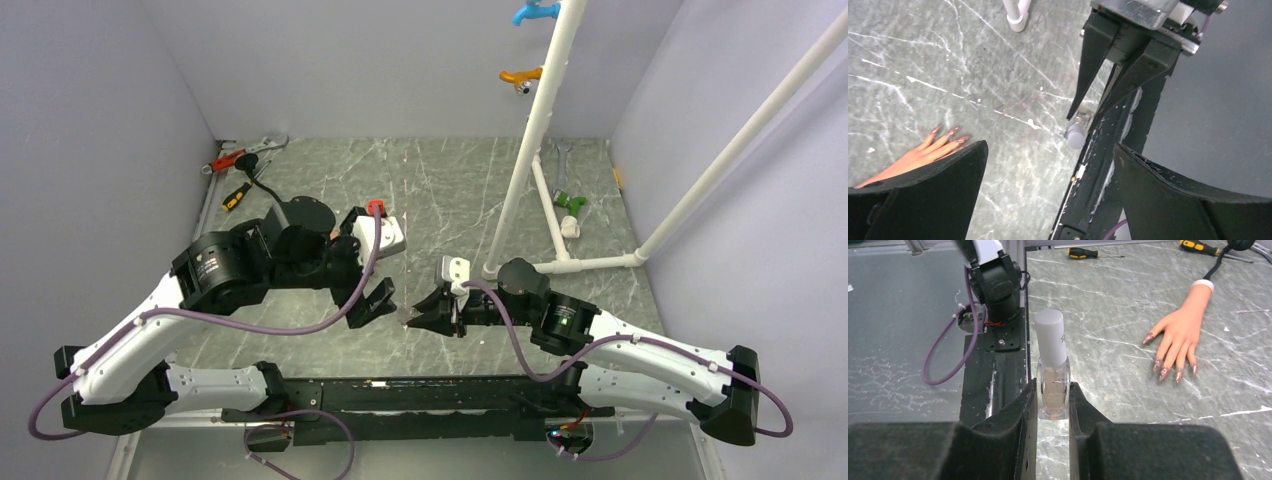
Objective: Paint the nails
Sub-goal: Unscrew the nail polish bottle.
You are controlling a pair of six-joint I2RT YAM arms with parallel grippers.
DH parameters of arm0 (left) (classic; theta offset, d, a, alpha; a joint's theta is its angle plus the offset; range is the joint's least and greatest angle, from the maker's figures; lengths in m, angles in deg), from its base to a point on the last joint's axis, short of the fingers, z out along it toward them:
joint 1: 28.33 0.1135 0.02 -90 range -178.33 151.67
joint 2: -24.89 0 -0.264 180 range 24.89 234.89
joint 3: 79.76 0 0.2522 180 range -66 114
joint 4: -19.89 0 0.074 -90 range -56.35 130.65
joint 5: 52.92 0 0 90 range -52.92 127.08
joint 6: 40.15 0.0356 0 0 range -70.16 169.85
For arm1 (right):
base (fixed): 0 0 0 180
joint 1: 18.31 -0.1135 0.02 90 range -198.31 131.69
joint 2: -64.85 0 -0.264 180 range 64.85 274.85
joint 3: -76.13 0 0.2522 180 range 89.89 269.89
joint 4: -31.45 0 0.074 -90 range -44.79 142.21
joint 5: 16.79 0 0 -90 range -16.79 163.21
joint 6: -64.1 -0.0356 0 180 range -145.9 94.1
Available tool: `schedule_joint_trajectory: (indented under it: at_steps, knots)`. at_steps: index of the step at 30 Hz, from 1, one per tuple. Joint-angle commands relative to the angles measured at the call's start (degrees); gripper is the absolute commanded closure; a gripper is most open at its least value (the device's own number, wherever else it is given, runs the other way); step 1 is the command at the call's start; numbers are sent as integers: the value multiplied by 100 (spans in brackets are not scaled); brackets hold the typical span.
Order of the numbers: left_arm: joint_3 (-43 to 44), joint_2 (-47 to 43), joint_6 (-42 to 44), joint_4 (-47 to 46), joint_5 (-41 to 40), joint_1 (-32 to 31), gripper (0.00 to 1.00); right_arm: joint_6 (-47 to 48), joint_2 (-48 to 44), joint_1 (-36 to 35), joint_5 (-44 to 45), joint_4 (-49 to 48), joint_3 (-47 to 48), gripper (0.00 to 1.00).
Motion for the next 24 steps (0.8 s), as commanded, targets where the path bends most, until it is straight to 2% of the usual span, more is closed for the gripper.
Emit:
schedule_joint_trajectory:
  at_steps: [1, 5, 10, 14, 24]
  knots:
    - [161, -72, 584, 372, 235, 17, 2, 66, -47, -39, -305, -339, 39, 100]
    - [-131, -366, 1043, 123, 669, 17, 4, 73, -56, -34, -555, -253, 90, 100]
    - [-475, -443, 1319, -18, 557, -6, 8, 69, -49, -32, -907, -138, 135, 100]
    - [-834, -555, 1522, -262, 615, -53, 8, 73, 27, -34, -1051, -96, 152, 100]
    - [-1545, -954, 1955, -1047, 1365, -53, 11, 73, 155, -35, -1310, 178, 253, 100]
